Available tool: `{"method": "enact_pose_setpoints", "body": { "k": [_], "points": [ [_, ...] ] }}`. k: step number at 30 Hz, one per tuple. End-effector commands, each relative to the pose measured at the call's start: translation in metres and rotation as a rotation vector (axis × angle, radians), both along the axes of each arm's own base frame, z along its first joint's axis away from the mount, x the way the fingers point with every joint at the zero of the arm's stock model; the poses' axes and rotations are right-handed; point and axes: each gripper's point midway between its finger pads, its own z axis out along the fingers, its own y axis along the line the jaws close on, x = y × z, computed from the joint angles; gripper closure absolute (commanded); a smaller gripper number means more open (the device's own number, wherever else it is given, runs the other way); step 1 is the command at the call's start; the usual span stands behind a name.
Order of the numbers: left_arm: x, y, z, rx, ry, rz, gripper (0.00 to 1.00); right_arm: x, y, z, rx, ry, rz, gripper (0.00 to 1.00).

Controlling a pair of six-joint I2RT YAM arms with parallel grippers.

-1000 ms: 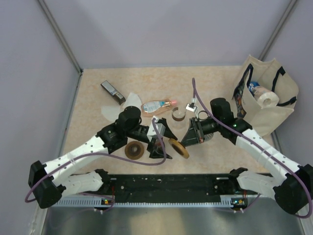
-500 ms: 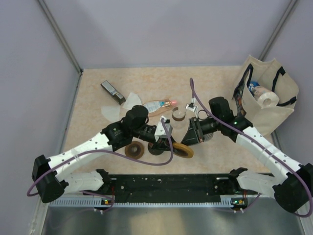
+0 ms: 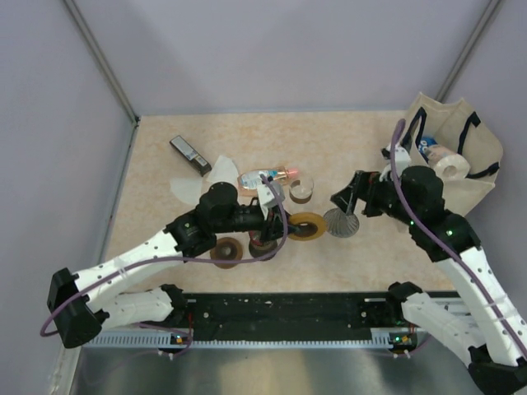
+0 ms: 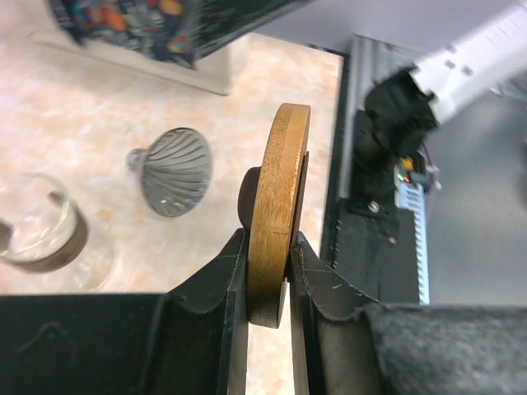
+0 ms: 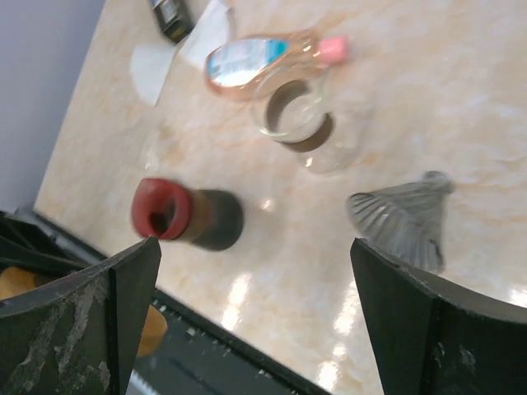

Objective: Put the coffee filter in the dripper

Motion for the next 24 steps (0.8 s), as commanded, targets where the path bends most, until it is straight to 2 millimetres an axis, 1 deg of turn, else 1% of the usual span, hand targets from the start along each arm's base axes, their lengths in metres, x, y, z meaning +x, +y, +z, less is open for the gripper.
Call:
{"method": "enact_pose_setpoints", "body": {
  "k": [1,3,5,6,9,11,13,14,18,19,21,24],
  "points": [
    [0.057,0.004,0.05,-0.135,0.111,0.353,1.0,0.023,-0.06,0.014,-0.043,-0.134,-0.376,0.01],
    [0.087,0.008,0.045,-0.097,0.229,0.495,1.0,0.022,-0.074,0.01,-0.059,-0.145,-0.445,0.01],
    [0.112,0.01,0.041,-0.08,0.36,0.558,1.0,0.021,-0.081,0.004,-0.072,-0.143,-0.481,0.01],
    [0.132,0.014,0.042,-0.092,0.424,0.58,1.0,0.02,-0.083,0.002,-0.07,-0.141,-0.493,0.01],
    [0.16,0.011,0.032,-0.096,0.629,0.548,1.0,0.019,-0.084,-0.005,-0.053,-0.126,-0.509,0.01],
    [0.174,0.004,0.028,-0.082,0.699,0.52,1.0,0.02,-0.084,-0.012,-0.059,-0.115,-0.512,0.01],
    [0.18,-0.006,0.016,-0.035,0.783,0.494,1.0,0.02,-0.082,-0.017,-0.066,-0.102,-0.504,0.01],
    [0.183,-0.011,0.007,-0.008,0.821,0.487,1.0,0.019,-0.081,-0.017,-0.067,-0.102,-0.497,0.01],
    [0.198,-0.025,-0.018,0.054,0.927,0.474,1.0,0.019,-0.078,-0.019,-0.07,-0.101,-0.47,0.01],
    [0.201,-0.029,-0.029,0.067,0.962,0.475,1.0,0.019,-0.078,-0.019,-0.072,-0.104,-0.47,0.01],
    [0.205,-0.032,-0.033,0.07,0.979,0.478,1.0,0.019,-0.078,-0.018,-0.073,-0.106,-0.468,0.01],
    [0.208,-0.03,-0.038,0.075,0.978,0.503,1.0,0.018,-0.077,-0.017,-0.075,-0.11,-0.458,0.01]
  ]
}}
